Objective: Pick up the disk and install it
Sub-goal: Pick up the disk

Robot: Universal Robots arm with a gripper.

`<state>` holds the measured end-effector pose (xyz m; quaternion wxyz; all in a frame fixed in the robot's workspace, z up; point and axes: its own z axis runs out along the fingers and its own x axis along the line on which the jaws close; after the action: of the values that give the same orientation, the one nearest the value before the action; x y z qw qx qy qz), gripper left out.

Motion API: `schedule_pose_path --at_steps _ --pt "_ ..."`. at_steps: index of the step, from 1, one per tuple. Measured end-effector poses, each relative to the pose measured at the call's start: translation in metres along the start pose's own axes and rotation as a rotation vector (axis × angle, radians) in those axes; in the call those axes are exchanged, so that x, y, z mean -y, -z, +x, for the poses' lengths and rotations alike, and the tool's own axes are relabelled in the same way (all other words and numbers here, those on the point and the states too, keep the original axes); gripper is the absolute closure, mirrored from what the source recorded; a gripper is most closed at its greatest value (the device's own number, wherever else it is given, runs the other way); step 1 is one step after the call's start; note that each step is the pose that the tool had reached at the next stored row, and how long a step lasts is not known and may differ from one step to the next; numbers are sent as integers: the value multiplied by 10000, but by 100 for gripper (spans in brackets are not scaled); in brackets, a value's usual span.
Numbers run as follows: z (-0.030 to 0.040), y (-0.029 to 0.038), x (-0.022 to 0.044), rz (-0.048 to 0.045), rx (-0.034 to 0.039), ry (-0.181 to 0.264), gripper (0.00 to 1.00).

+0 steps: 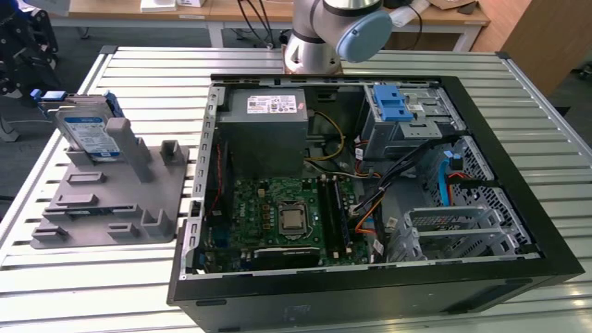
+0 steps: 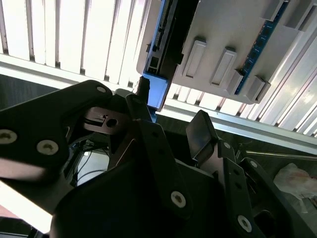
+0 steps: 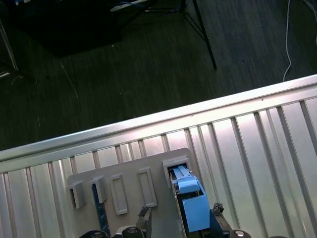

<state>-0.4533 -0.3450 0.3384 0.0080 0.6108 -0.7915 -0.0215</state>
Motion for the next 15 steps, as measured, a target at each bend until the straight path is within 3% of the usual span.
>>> schedule_pose_path --at_steps 6,15 --pt "-3 -13 -1 0 -2 74 43" --pt "-67 -26 -16 -1 -4 118 43"
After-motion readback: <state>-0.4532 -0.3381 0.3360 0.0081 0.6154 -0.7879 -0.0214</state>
